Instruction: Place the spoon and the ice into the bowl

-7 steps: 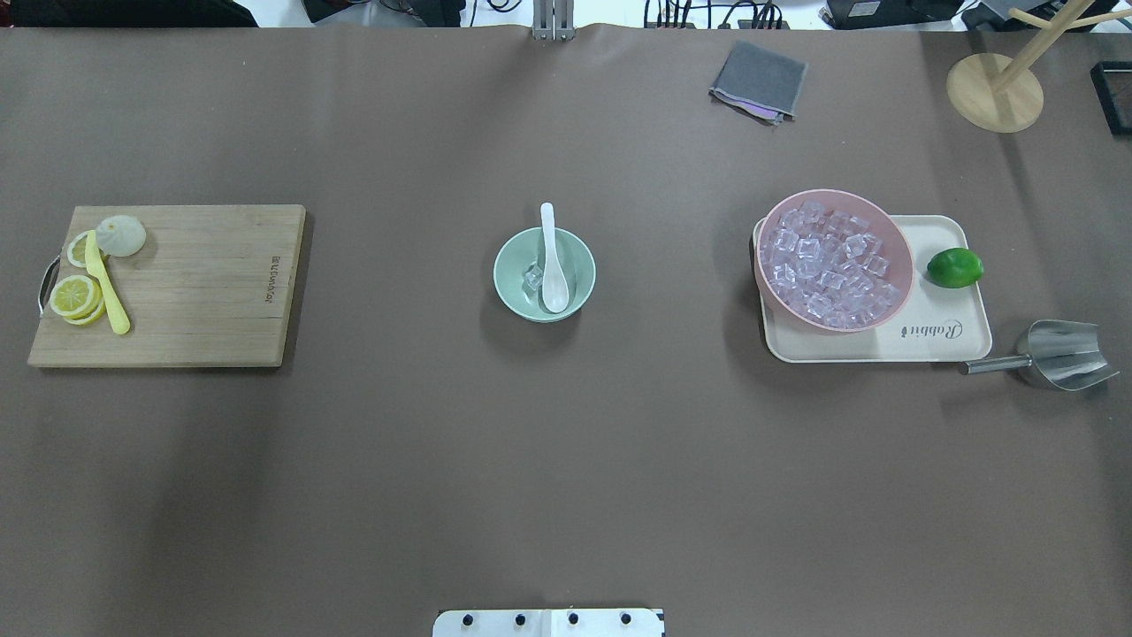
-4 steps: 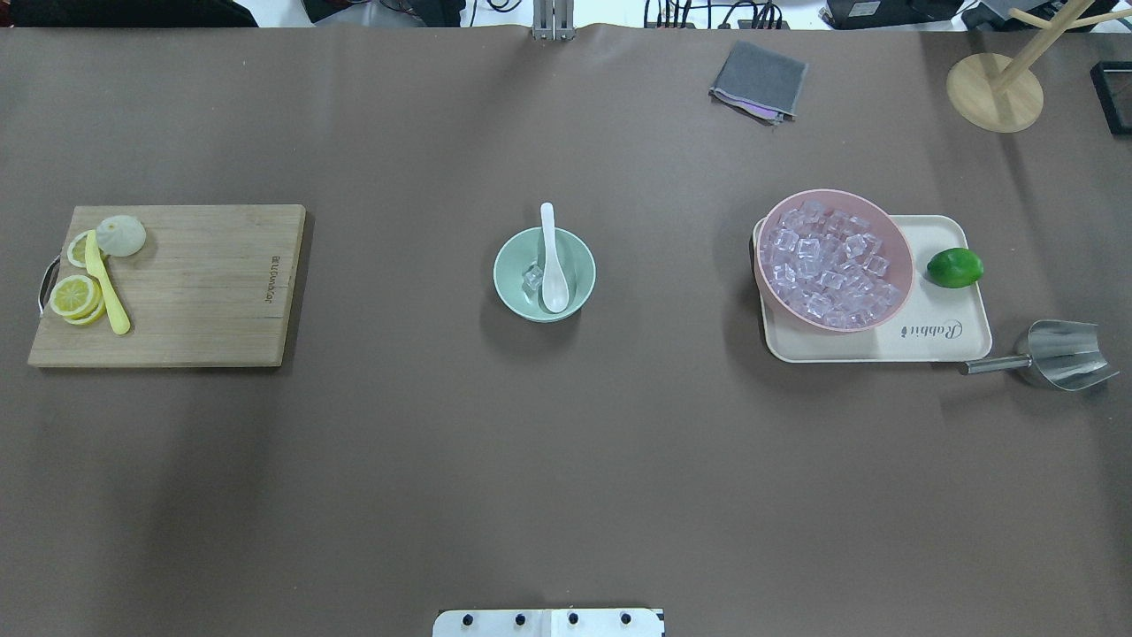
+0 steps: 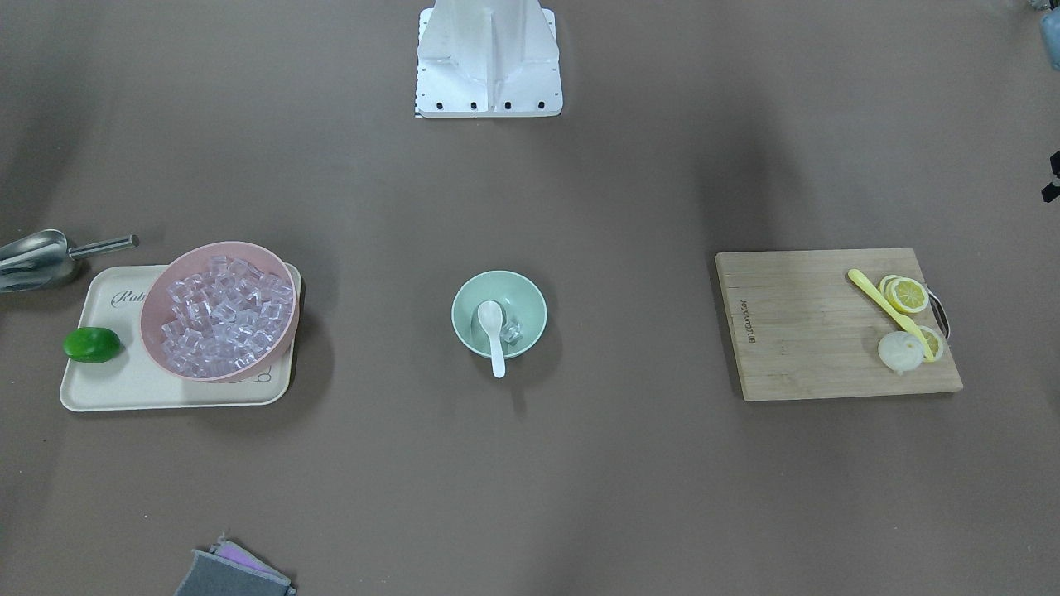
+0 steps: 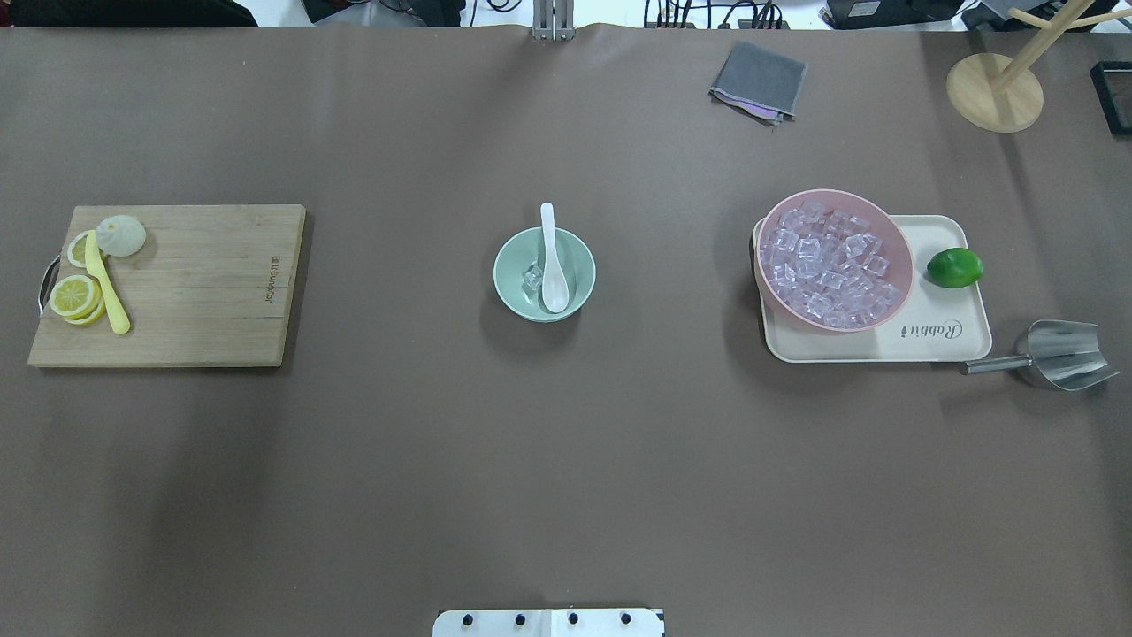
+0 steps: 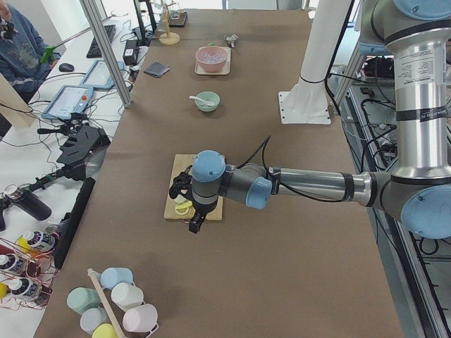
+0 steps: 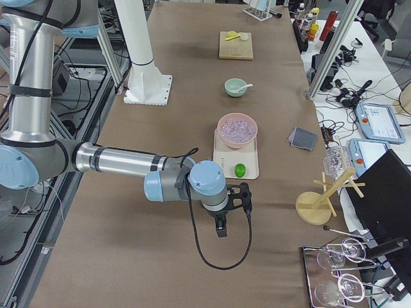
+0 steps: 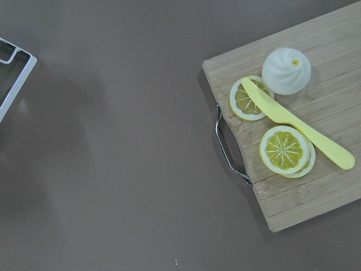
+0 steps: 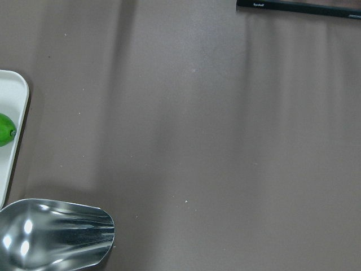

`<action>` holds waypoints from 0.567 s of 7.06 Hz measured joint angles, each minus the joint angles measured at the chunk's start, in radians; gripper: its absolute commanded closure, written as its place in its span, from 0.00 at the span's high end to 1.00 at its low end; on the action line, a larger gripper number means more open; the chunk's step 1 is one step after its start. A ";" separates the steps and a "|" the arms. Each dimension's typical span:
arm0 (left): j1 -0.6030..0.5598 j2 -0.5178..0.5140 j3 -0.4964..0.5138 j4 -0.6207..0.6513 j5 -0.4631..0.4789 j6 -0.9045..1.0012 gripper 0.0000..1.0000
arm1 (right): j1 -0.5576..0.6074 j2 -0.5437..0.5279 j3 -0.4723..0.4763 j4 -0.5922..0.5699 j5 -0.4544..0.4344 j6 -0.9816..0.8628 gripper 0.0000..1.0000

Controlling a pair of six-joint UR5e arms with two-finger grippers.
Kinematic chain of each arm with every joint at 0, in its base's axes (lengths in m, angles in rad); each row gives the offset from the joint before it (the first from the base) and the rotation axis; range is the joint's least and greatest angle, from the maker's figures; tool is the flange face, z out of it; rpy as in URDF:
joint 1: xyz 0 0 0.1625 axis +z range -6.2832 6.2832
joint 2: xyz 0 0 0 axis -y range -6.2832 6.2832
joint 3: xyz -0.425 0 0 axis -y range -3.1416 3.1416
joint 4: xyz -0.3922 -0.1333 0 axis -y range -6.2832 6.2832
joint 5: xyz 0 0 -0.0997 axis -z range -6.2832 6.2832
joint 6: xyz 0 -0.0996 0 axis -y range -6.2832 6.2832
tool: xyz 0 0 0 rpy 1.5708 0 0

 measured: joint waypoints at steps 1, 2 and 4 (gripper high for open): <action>0.000 -0.002 -0.003 0.000 0.000 -0.001 0.98 | 0.000 -0.001 0.001 0.000 0.000 0.000 1.00; 0.000 -0.002 -0.006 0.000 0.000 -0.001 0.98 | -0.001 0.001 0.000 0.000 0.000 0.001 1.00; -0.001 -0.003 -0.010 0.000 -0.001 -0.001 0.98 | -0.001 0.005 -0.001 0.001 0.005 0.001 1.00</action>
